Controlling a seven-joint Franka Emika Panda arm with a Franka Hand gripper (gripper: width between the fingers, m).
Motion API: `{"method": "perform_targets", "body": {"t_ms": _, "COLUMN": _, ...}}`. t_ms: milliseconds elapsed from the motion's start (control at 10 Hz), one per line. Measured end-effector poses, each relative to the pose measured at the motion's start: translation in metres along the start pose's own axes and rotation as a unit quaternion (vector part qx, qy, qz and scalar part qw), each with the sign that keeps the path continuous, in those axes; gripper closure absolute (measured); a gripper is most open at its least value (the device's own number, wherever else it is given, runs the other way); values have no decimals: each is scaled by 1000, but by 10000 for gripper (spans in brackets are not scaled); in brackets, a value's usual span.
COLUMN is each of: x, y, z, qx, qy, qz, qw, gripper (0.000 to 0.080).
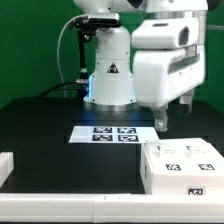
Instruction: Assemble cabinet
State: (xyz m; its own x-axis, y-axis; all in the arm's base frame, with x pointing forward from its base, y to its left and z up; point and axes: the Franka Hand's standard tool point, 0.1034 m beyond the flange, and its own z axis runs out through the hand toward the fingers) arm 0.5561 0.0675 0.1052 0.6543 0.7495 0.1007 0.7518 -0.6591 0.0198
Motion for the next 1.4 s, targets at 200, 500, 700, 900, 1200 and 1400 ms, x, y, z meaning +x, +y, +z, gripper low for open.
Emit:
{"method": "perform_targets", "body": {"t_ms": 200, "x": -10, "y": -27, "z": 6, "qx": -37, "qy": 62, "qz": 129, "qw": 989, "gripper": 5}}
{"method": "perform_targets", "body": {"t_ms": 500, "x": -15, "y": -37, "z": 12, "qx": -30, "qy": 72, "qz": 206, "qw": 975, "gripper": 5}}
{"method": "perform_targets", "body": {"t_ms": 700, "x": -16, "y": -39, "z": 13, "qx": -26, "qy": 72, "qz": 218, "qw": 973, "gripper": 5}}
{"method": "perform_targets", "body": {"t_ms": 900, "x": -17, "y": -58, "z": 19, "qx": -31, "qy": 114, "qz": 331, "qw": 936, "gripper": 5}}
{"method": "perform_targets", "body": {"t_ms": 1200, "x": -20, "y": -63, "z": 32, "qx": -37, "qy": 125, "qz": 329, "qw": 935, "gripper": 5}}
{"method": "perform_targets", "body": {"t_ms": 1400, "x": -20, "y": -63, "z": 33, "qx": -37, "qy": 125, "qz": 327, "qw": 936, "gripper": 5}}
